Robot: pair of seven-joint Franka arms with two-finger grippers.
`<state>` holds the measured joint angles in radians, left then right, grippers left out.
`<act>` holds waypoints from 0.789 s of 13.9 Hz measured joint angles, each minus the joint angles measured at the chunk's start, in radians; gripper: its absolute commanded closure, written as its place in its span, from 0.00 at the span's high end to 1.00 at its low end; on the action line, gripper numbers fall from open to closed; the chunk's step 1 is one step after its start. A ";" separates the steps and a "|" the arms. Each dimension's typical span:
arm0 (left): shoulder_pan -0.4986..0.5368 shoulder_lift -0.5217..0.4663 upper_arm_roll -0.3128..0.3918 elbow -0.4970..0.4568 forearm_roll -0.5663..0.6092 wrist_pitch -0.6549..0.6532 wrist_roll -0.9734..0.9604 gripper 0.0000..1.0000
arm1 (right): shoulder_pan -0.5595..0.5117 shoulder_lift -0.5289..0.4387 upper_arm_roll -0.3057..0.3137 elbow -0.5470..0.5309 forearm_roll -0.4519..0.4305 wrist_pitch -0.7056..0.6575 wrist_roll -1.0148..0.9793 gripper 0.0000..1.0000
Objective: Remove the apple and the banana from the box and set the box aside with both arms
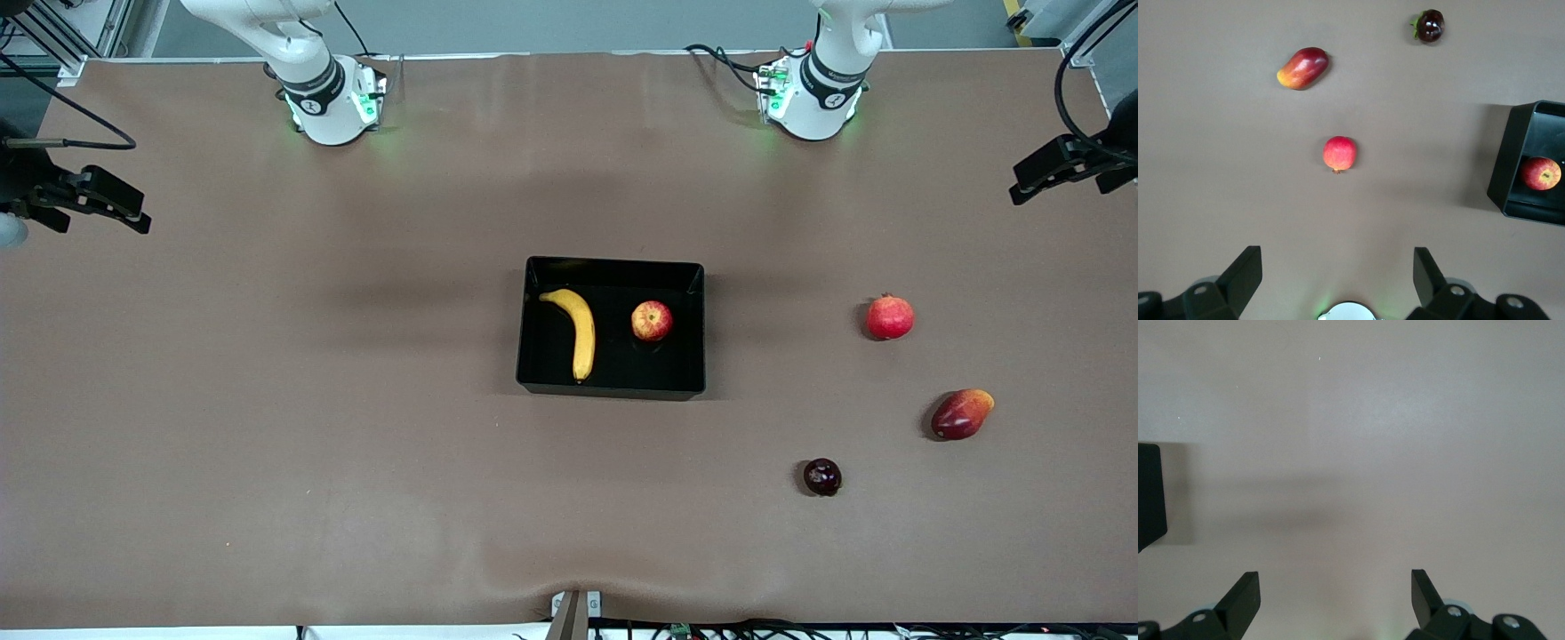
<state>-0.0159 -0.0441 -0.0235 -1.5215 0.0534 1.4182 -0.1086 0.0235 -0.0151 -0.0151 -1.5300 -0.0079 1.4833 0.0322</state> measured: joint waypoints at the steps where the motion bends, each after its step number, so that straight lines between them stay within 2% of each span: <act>1: -0.017 0.008 0.000 0.000 -0.002 0.000 -0.001 1.00 | 0.000 0.000 0.000 0.000 0.000 0.000 0.000 1.00; 5: -0.094 0.078 -0.039 -0.001 -0.037 0.024 -0.145 1.00 | 0.000 0.000 0.000 0.001 0.000 0.000 0.000 1.00; 11: -0.126 0.223 -0.202 -0.002 -0.048 0.161 -0.378 1.00 | 0.000 0.000 0.000 0.002 0.000 0.001 0.000 1.00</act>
<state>-0.1423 0.1789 -0.2254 -1.5233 0.0050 1.5795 -0.4861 0.0234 -0.0152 -0.0154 -1.5284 -0.0079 1.4840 0.0322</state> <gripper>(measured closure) 0.000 0.000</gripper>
